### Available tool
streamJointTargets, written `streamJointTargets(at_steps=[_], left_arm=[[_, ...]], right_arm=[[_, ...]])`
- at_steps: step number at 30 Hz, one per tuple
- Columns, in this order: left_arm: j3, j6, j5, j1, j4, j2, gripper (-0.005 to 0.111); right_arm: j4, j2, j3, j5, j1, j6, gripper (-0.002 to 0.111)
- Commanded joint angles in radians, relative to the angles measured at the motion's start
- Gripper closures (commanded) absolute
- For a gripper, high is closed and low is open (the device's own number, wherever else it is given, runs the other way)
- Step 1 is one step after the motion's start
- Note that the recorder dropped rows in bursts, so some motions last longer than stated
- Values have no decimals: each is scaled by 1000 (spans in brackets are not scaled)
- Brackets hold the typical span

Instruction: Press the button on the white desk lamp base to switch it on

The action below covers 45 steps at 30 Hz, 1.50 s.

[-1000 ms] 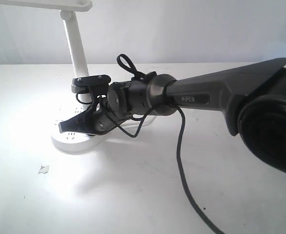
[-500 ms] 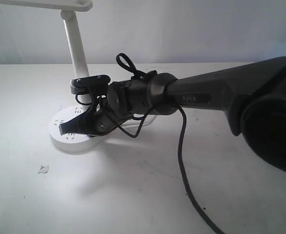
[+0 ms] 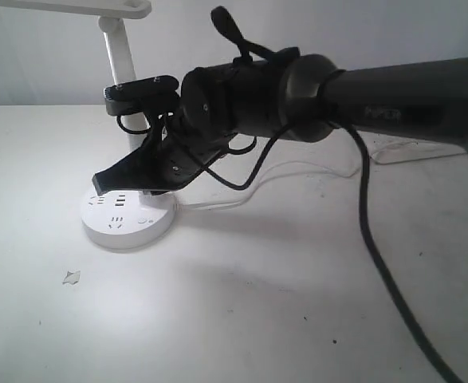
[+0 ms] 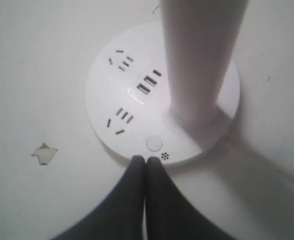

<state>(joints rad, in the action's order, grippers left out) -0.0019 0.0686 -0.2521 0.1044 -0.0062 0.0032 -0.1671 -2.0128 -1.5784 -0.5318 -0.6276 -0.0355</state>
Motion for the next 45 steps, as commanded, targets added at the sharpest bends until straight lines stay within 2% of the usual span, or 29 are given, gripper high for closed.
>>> streamJointTargets(at_steps=[1,17,36,39,45], left_arm=[[2,1,-2,-8,-2,-3,107],[2,1,-2,-8,-2,-3,107],[2,1,-2,-8,-2,-3,107],[2,1,-2,-8,-2,-3,107],[2,1,-2,-8,-2,-3,107]], right_arm=[[84,100,53,-39,1,5,108],[139,508,451,-23,72,9,108],[160,557,464,-84,70,10,108],[200,561,462,-164,70,10,108],[266,629,464,-476,70,4,108]])
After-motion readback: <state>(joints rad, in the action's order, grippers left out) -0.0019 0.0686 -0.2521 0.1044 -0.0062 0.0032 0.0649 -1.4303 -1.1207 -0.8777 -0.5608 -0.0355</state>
